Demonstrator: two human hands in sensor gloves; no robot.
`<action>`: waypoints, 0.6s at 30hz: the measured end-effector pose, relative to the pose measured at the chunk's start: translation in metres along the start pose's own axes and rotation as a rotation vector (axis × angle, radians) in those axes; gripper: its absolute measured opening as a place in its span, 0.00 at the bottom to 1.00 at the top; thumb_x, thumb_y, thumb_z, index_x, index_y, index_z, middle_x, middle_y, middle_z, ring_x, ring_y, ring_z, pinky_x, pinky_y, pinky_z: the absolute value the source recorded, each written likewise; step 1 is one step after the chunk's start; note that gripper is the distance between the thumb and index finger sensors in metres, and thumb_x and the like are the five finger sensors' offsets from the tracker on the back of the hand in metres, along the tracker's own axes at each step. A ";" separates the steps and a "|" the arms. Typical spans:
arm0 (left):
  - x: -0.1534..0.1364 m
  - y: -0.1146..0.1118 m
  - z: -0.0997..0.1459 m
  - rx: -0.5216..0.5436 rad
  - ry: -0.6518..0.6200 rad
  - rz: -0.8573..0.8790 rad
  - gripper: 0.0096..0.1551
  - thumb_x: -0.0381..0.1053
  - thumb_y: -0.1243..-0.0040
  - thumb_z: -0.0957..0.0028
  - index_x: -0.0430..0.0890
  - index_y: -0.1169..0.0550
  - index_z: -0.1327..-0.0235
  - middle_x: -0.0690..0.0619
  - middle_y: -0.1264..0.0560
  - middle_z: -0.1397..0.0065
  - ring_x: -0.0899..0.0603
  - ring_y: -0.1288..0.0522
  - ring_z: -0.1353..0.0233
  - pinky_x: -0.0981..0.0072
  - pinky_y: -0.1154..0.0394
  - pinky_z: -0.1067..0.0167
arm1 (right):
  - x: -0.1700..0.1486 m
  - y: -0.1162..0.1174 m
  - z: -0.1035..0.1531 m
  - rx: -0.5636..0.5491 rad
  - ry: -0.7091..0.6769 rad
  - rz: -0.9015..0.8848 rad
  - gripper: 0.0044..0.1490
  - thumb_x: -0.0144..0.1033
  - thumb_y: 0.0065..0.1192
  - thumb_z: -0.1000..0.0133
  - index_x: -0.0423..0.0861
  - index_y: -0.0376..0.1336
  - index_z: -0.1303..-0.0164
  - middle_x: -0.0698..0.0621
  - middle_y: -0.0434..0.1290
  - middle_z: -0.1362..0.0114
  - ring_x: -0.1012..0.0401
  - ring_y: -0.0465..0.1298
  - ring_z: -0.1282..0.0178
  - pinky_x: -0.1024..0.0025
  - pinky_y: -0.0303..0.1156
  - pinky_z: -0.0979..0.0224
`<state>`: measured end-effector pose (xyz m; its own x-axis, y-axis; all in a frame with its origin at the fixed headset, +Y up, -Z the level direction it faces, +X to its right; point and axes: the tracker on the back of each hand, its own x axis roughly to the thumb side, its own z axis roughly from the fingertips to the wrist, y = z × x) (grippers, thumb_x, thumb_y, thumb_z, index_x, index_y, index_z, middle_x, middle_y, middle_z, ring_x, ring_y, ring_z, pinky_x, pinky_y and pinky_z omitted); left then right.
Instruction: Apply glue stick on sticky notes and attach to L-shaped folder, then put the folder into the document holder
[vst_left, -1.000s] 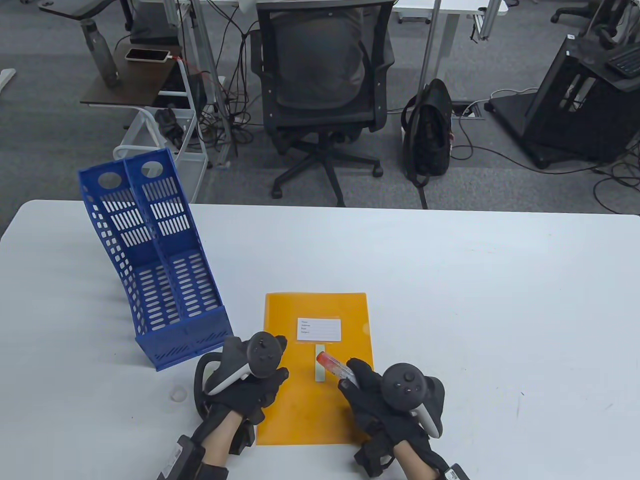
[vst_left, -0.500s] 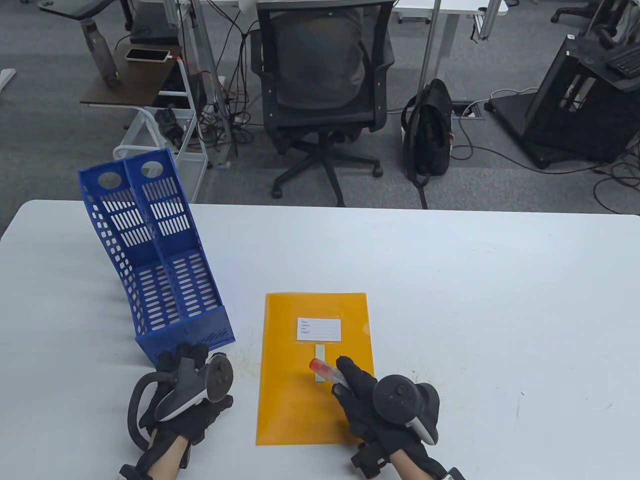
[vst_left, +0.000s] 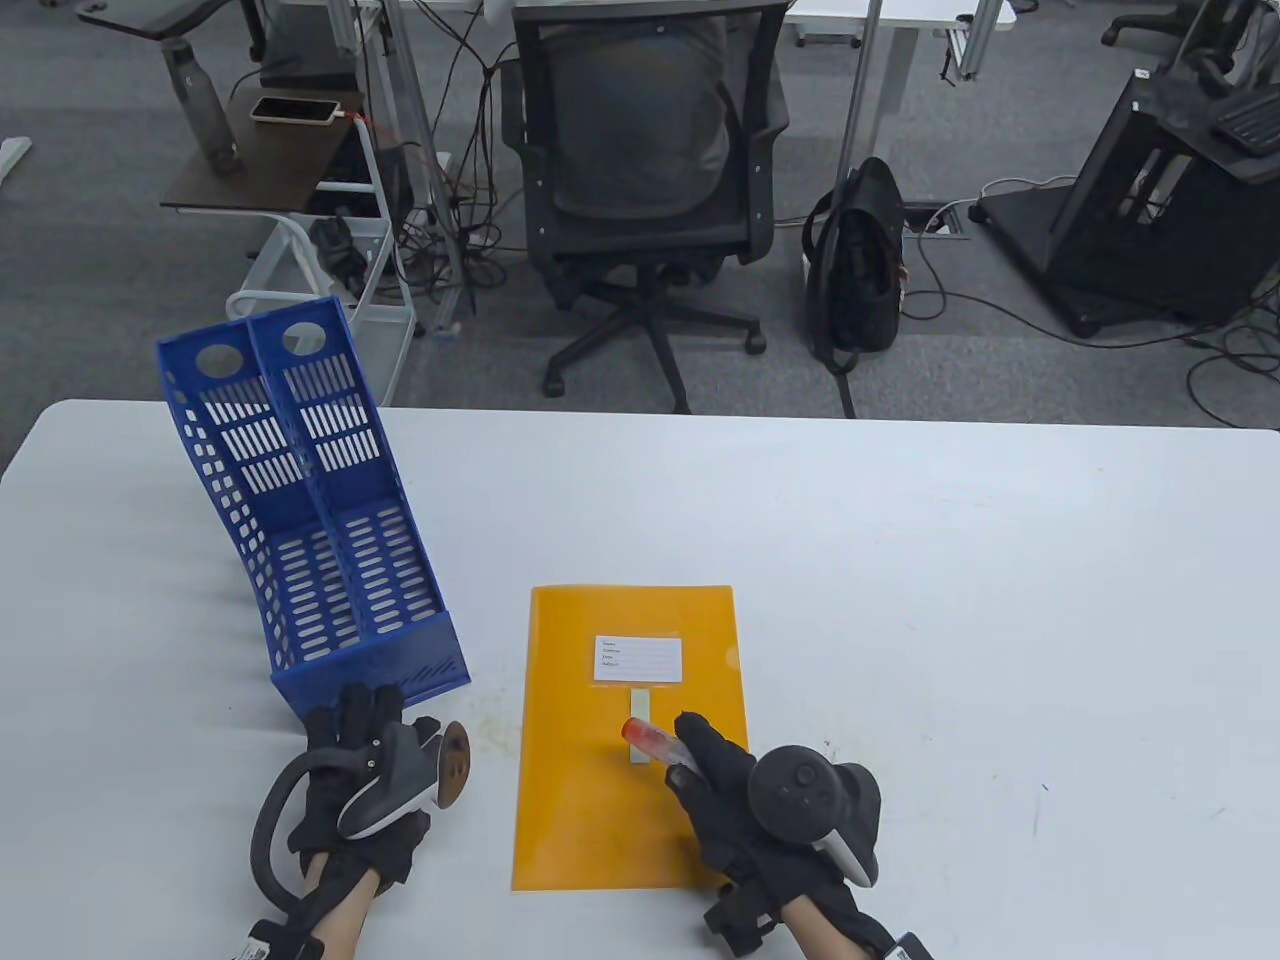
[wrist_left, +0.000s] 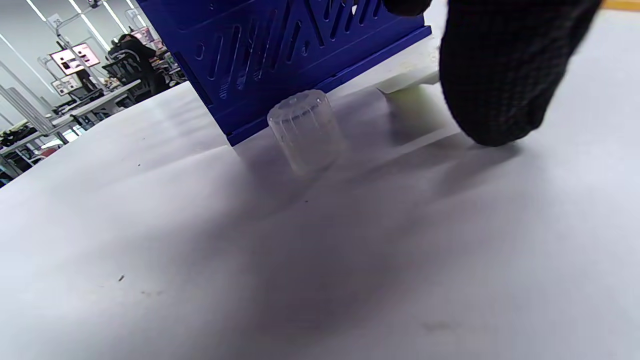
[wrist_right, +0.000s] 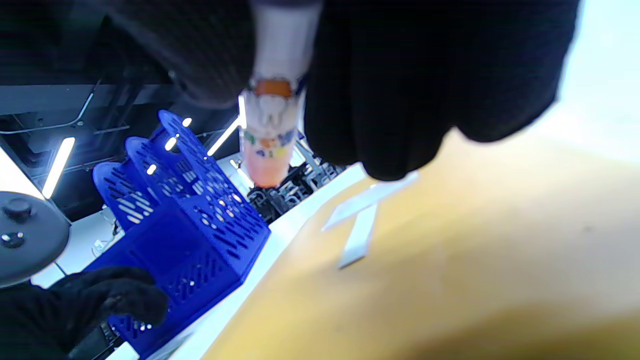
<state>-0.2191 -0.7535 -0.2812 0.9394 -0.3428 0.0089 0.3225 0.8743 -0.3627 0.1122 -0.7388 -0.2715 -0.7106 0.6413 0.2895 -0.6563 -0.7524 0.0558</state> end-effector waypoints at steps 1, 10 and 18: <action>0.000 0.000 -0.001 0.000 0.002 -0.011 0.55 0.64 0.26 0.57 0.63 0.48 0.24 0.48 0.62 0.14 0.36 0.65 0.16 0.28 0.65 0.26 | 0.000 0.000 0.000 0.001 0.001 -0.001 0.38 0.42 0.63 0.46 0.37 0.63 0.27 0.35 0.79 0.42 0.43 0.82 0.50 0.47 0.79 0.50; -0.009 0.002 0.000 0.075 0.037 0.075 0.35 0.58 0.38 0.47 0.60 0.38 0.28 0.49 0.51 0.14 0.37 0.57 0.15 0.29 0.61 0.25 | 0.000 0.000 -0.001 0.010 0.006 -0.005 0.38 0.42 0.61 0.45 0.37 0.62 0.27 0.34 0.79 0.42 0.42 0.82 0.50 0.47 0.78 0.50; -0.013 0.007 0.000 0.197 0.086 0.126 0.21 0.57 0.39 0.48 0.55 0.21 0.43 0.53 0.26 0.26 0.38 0.38 0.18 0.29 0.51 0.24 | -0.001 -0.001 -0.001 0.008 0.009 -0.009 0.38 0.42 0.61 0.45 0.37 0.63 0.27 0.34 0.79 0.42 0.42 0.82 0.50 0.47 0.78 0.50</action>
<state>-0.2285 -0.7426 -0.2837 0.9630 -0.2471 -0.1072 0.2276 0.9593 -0.1668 0.1131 -0.7389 -0.2731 -0.7070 0.6494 0.2801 -0.6607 -0.7477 0.0662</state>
